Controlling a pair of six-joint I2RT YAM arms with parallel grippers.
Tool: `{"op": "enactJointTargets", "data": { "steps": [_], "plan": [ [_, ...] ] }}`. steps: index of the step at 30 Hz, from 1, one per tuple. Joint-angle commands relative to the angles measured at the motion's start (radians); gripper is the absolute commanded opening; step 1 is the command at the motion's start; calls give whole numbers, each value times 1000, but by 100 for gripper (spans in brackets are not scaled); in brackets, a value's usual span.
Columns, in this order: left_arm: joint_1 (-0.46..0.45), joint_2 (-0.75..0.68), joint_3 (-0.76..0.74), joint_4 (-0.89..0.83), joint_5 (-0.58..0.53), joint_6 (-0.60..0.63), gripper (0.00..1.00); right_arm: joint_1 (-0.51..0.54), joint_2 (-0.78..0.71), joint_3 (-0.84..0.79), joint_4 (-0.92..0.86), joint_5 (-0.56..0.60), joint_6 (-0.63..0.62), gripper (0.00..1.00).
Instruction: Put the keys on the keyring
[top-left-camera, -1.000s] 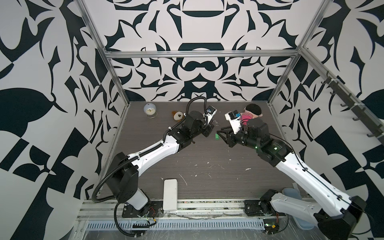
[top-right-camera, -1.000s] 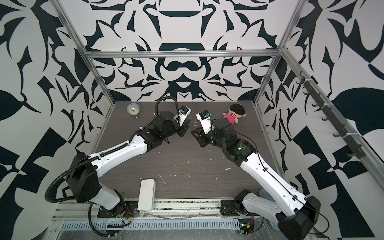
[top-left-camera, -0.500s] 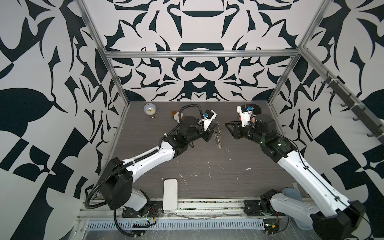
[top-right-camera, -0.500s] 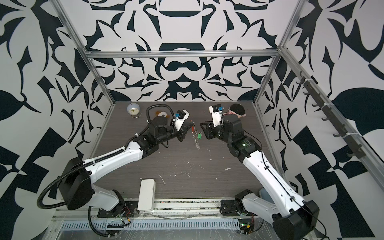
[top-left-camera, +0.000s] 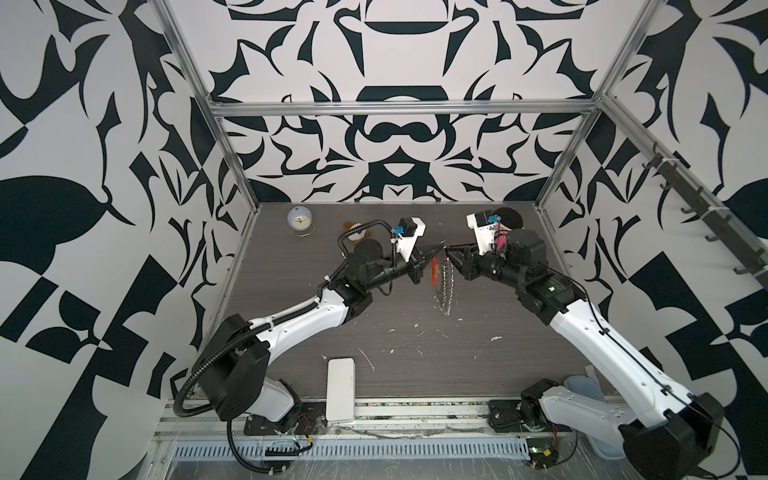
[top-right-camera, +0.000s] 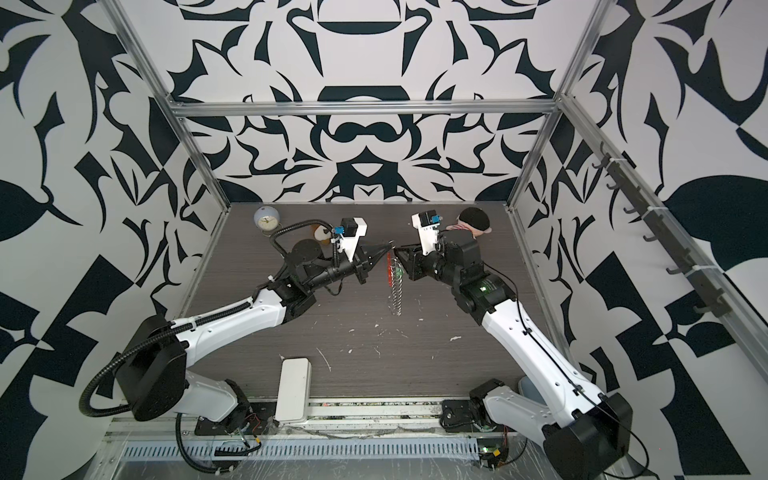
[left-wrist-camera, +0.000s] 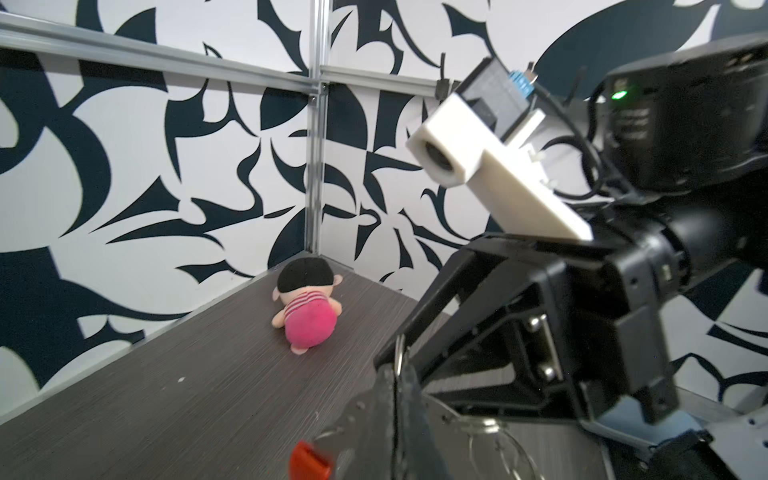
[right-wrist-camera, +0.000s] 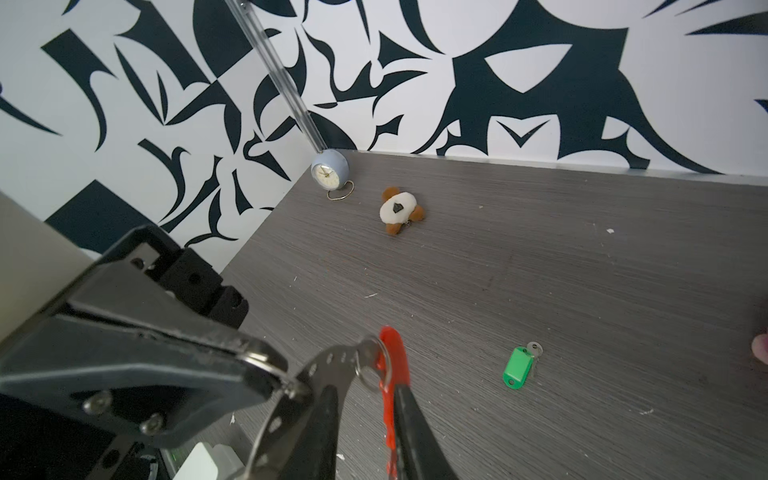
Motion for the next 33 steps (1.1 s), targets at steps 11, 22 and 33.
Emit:
{"op": "enactJointTargets", "data": {
  "steps": [11,22,33],
  "plan": [
    [91,-12,-18,130,96,-129,0,-58,-55,5,157,-180,21,26],
    [103,21,-17,205,176,-209,0,-57,28,35,284,-284,81,25],
    [122,15,-26,242,200,-253,0,-98,22,14,311,-286,111,23]
  ]
}}
